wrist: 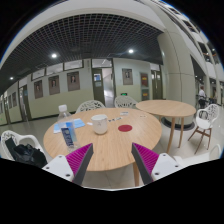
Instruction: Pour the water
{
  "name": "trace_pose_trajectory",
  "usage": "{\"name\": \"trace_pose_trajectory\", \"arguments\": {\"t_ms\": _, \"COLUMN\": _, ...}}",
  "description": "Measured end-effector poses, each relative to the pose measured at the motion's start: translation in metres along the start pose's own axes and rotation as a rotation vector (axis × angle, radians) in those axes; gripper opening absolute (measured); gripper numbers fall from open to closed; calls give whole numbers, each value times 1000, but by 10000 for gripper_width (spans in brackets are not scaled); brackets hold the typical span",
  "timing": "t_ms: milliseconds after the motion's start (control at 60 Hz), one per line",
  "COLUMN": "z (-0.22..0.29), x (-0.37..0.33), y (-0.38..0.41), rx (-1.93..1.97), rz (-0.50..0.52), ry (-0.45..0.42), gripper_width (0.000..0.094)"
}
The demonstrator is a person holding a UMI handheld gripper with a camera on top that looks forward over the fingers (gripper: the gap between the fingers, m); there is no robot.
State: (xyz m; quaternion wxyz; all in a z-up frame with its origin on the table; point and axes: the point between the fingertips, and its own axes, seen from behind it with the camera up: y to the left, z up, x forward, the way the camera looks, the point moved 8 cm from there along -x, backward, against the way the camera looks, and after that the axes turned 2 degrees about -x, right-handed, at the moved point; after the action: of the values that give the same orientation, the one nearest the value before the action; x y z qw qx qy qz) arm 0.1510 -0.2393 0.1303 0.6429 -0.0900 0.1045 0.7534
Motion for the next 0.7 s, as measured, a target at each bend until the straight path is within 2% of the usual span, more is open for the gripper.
{"name": "trace_pose_trajectory", "arguments": {"t_ms": 250, "z": 10, "x": 23, "y": 61, "rx": -36, "rz": 147, "ry": -26, "gripper_width": 835}}
{"name": "trace_pose_trajectory", "arguments": {"t_ms": 417, "z": 24, "x": 49, "y": 139, "rx": -47, "rz": 255, "ry": -33, "gripper_width": 831}}
{"name": "trace_pose_trajectory", "arguments": {"t_ms": 517, "z": 22, "x": 84, "y": 165, "rx": -52, "rz": 263, "ry": -48, "gripper_width": 830}}
{"name": "trace_pose_trajectory", "arguments": {"t_ms": 700, "z": 16, "x": 157, "y": 182, "rx": -82, "rz": 175, "ry": -81, "gripper_width": 809}}
